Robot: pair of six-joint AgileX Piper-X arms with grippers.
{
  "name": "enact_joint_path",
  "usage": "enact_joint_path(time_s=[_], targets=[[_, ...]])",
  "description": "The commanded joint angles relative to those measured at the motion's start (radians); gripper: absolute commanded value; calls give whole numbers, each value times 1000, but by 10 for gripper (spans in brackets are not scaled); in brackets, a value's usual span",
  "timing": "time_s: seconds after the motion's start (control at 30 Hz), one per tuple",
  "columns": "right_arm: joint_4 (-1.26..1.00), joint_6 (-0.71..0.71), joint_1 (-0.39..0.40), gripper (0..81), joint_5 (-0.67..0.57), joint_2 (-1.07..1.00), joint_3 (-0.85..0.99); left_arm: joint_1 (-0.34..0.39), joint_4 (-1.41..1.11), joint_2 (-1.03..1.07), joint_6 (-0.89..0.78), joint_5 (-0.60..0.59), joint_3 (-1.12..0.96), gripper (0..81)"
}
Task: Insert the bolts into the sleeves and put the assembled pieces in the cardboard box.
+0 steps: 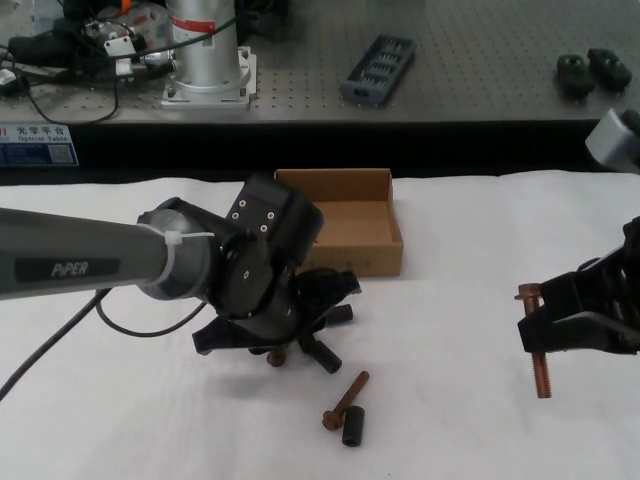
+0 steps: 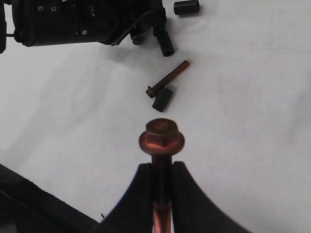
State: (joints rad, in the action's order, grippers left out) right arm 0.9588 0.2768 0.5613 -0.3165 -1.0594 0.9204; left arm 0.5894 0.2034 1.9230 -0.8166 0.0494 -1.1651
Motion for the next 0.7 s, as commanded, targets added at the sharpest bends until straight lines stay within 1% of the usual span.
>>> enact_joint_path(time_s=[0.0,0.23,0.53,0.67], targets=[[-7,-2,-3,25,-16,10,3,4,-3,4,-77,19,-11,253],[-8,-2,-3,25,-16,10,3,4,-3,4,-98,19,-11,255],[-52,-2,-3,25,-16,10,3,40,-3,24,-128,19,-11,255],[-52,-2,-3,25,-16,10,3,40,-2,40,-128,16,-11,255]])
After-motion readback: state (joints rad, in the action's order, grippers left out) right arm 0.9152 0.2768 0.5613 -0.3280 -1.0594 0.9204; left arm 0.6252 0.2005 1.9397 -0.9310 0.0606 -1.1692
